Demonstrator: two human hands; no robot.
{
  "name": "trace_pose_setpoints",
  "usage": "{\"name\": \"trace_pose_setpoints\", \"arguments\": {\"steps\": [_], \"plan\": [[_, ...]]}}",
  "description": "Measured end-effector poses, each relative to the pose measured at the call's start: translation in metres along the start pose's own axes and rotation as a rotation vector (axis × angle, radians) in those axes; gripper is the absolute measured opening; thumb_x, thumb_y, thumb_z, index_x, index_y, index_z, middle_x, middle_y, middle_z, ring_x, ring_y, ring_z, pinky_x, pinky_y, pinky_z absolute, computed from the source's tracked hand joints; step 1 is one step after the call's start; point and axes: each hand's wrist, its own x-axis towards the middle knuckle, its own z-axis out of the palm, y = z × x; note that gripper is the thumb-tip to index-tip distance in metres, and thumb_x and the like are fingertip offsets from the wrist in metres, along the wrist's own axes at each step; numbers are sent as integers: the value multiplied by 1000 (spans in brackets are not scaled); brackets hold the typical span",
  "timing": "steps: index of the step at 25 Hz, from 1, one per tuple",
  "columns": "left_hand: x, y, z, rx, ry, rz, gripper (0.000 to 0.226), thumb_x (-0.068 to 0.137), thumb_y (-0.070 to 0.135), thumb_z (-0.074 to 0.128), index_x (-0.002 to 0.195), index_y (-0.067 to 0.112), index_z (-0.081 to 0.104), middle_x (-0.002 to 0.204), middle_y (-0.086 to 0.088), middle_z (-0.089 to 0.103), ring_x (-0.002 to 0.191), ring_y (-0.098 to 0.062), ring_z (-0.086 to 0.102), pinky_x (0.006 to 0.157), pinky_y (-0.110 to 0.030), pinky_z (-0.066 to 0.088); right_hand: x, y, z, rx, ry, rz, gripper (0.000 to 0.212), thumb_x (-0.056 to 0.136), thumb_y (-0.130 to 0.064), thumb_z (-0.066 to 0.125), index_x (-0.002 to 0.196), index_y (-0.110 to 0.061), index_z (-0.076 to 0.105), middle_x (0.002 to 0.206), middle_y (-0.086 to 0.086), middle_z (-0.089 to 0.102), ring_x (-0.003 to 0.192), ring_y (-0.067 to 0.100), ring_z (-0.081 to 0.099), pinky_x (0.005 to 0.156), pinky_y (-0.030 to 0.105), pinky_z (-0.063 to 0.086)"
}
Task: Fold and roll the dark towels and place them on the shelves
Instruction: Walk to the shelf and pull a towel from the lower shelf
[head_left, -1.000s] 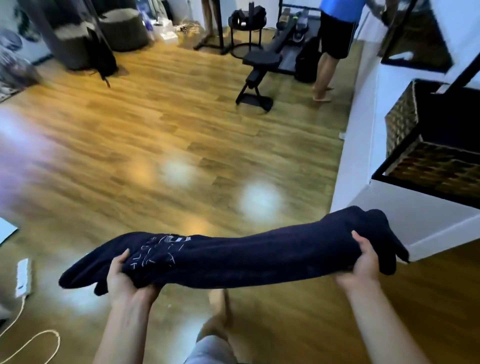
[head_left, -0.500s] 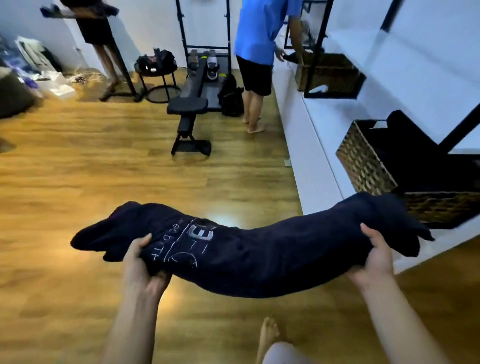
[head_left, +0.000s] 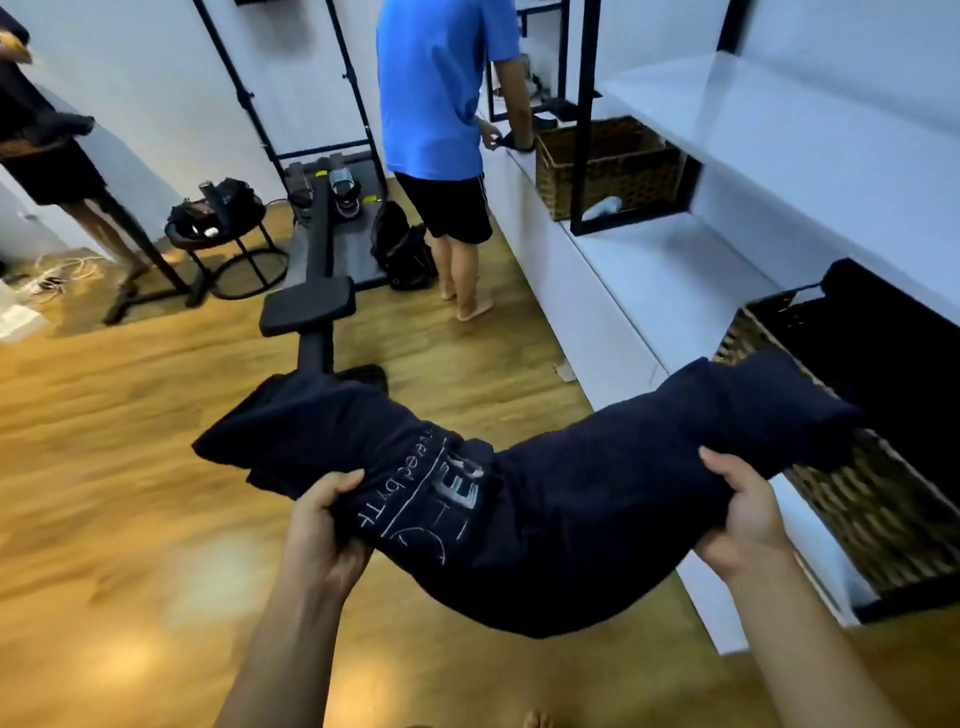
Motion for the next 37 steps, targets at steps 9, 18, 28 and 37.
{"name": "trace_pose_setpoints", "arguments": {"steps": [9, 18, 28, 37], "plan": [[265, 42, 196, 429, -394, -192, 31, 68, -2, 53, 97, 0, 63, 79, -11, 71, 66, -25, 69, 67, -33, 57, 177, -40, 118, 173, 120, -176, 39, 90, -5, 42, 81, -10, 80, 90, 7, 76, 75, 21, 73, 65, 30, 60], [458, 32, 426, 593, -747, -413, 72, 50, -3, 62, 122, -3, 60, 118, -20, 67, 101, -35, 66, 92, -45, 53, 331, -77, 142, 592, 340, -468, 81, 7, -18, 86, 85, -11, 64, 94, 8, 66, 79, 25, 69, 76, 37, 60], [578, -61, 570, 694, -1081, -597, 106, 25, 17, 90, 124, -2, 59, 116, -17, 68, 101, -32, 67, 90, -45, 56, 468, -98, 132, 921, 369, -858, 45, 38, -14, 81, 84, -15, 81, 92, 2, 75, 80, 21, 74, 69, 38, 61], [628, -145, 665, 451, -1313, -747, 67, 23, 8, 83, 86, -6, 67, 89, -21, 68, 86, -37, 66, 95, -47, 51, 565, -143, 120, 1116, 265, -1370, 59, 27, 3, 86, 85, 1, 76, 89, 15, 73, 80, 34, 72, 72, 48, 59]]}}
